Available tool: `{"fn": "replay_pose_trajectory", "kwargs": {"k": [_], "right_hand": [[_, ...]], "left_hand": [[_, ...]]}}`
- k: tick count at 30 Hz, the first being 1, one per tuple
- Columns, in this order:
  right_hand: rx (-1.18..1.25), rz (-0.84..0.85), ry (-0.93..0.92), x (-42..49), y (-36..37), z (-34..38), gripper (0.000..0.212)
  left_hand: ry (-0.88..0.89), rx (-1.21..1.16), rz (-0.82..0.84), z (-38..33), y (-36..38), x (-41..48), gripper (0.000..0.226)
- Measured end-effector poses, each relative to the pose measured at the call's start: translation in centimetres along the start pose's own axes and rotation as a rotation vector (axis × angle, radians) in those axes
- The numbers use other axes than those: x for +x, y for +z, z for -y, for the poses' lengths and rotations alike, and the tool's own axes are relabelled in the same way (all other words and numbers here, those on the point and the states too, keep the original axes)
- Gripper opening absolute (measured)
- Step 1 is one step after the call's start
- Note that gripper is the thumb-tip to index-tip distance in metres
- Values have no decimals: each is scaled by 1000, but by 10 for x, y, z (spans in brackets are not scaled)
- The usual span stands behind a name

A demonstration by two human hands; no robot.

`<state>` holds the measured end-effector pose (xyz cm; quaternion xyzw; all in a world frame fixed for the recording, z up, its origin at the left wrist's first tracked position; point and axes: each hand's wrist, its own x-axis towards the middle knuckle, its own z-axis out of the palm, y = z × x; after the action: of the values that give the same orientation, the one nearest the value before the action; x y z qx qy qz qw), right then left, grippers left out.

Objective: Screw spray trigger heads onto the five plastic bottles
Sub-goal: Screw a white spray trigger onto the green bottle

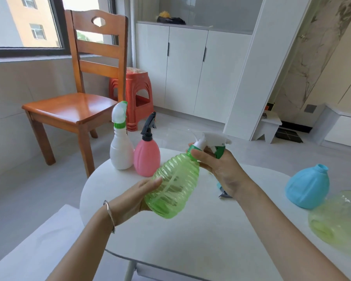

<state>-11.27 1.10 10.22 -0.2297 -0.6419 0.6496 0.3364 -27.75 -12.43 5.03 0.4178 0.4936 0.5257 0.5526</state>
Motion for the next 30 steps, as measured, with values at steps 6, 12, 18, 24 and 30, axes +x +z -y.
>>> {"fn": "replay_pose_trajectory", "kwargs": {"k": [6, 12, 18, 24, 30], "right_hand": [[-110, 57, 71, 32, 59, 4, 76], [-227, 199, 45, 39, 129, -25, 47], [-373, 193, -7, 63, 165, -68, 51], [-395, 160, 30, 74, 176, -109, 40], [-337, 123, 24, 75, 180, -124, 42]], "left_hand": [[230, -29, -227, -4, -37, -23, 83], [393, 159, -607, 3, -85, -32, 78], [328, 455, -686, 24, -133, -35, 83], [247, 525, -712, 47, -151, -30, 70], [233, 547, -725, 57, -160, -24, 69]]}}
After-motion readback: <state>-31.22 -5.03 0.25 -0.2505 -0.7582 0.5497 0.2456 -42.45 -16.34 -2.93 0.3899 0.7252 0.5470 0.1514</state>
